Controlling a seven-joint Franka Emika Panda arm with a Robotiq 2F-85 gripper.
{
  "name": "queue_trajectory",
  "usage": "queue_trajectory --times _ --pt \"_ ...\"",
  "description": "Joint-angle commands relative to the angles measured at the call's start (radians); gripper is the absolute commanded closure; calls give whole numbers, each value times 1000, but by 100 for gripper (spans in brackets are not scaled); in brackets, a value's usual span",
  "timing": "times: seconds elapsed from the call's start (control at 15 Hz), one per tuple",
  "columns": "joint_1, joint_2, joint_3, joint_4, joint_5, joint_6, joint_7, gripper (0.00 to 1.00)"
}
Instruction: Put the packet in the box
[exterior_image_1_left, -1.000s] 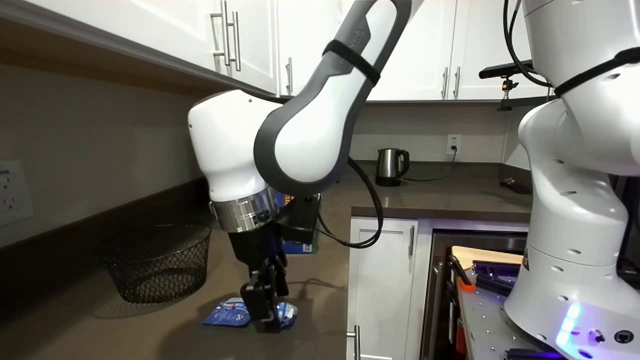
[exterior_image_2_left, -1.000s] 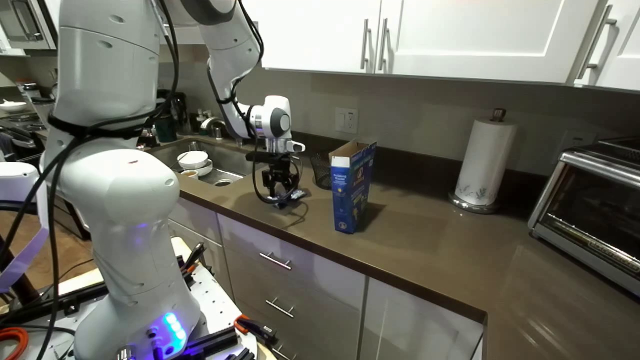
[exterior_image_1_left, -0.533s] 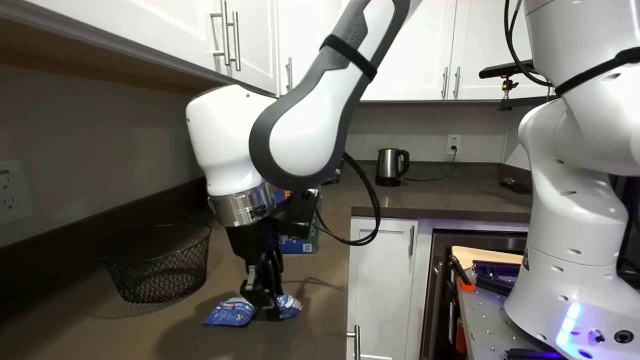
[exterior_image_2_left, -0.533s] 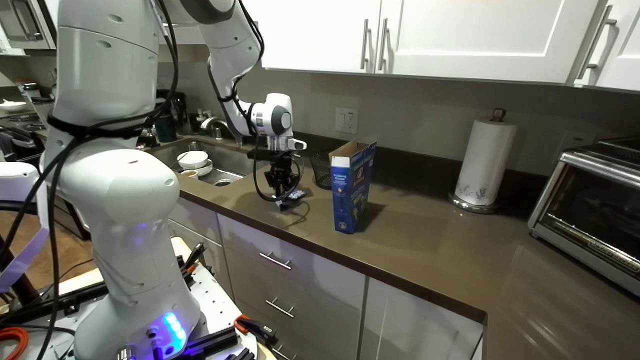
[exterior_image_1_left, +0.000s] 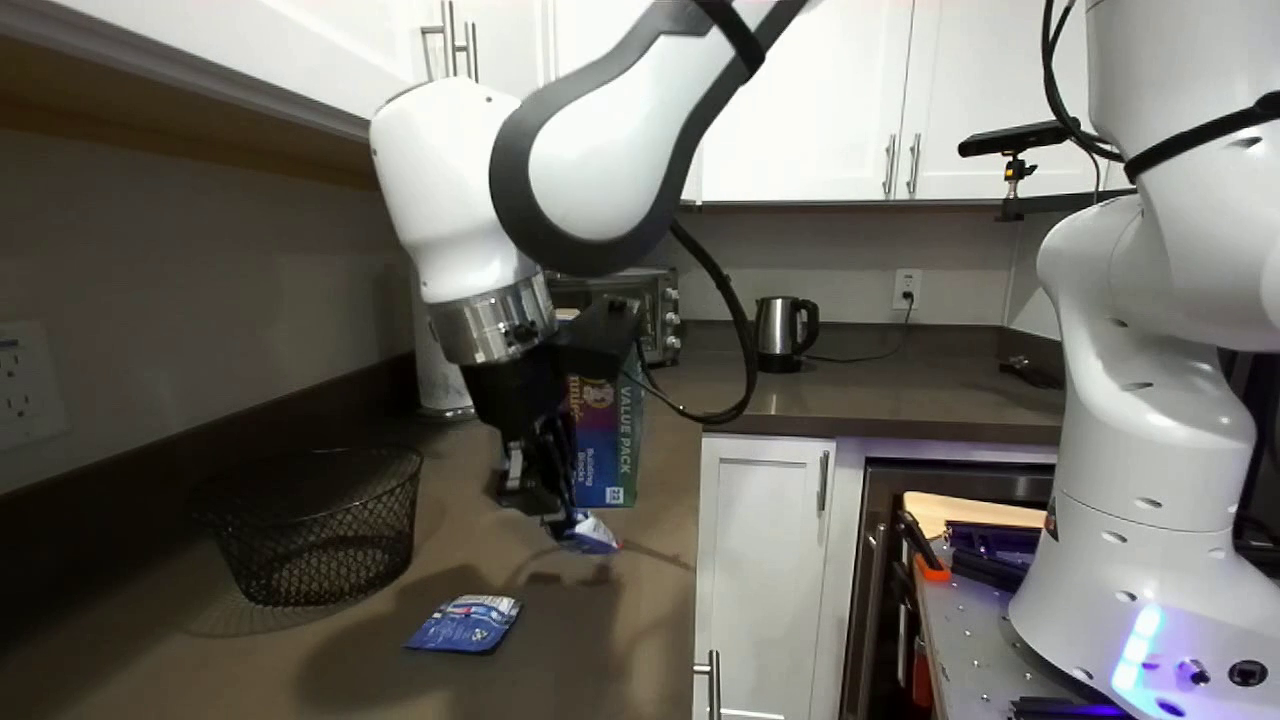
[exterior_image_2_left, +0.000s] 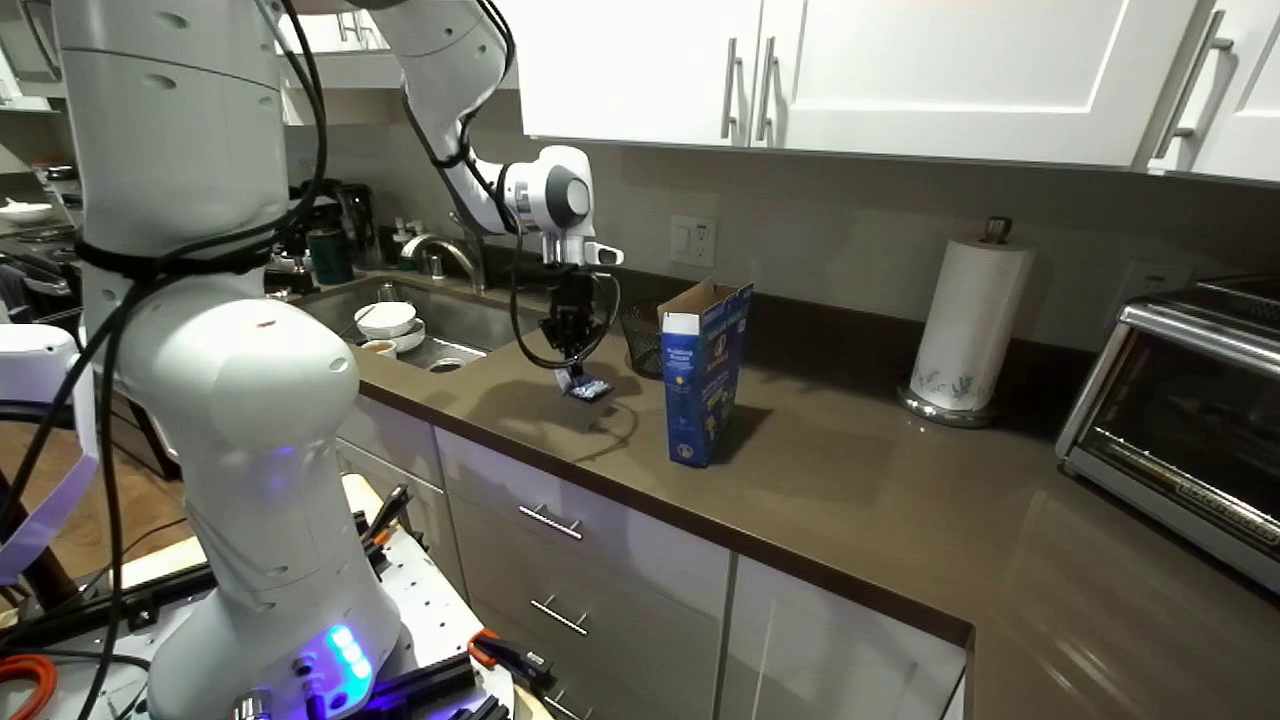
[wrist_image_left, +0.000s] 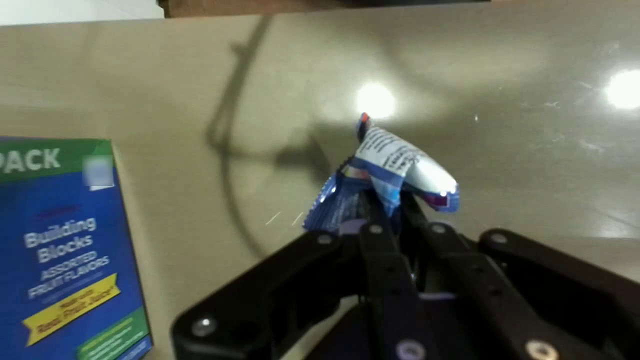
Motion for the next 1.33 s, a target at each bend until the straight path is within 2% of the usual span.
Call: queue_trajectory --times 0.0,0.27,0.53,0.67,0.73,0.87,1.27 --pt "-19 -187 -4 -45 -26 -107 1 97" --pt "-64 -341 -9 -15 -29 -201 -9 97" --pt "-134 -442 -21 20 -79 -219 -16 97" --pt "-167 -456 -26 46 -108 -218 -18 95" --pt "-184 -459 -31 59 -119 -216 -25 98" --pt "-208 -453 -38 83 -141 -211 -30 98" --pt "-243 -396 -60 103 -163 -173 -36 98"
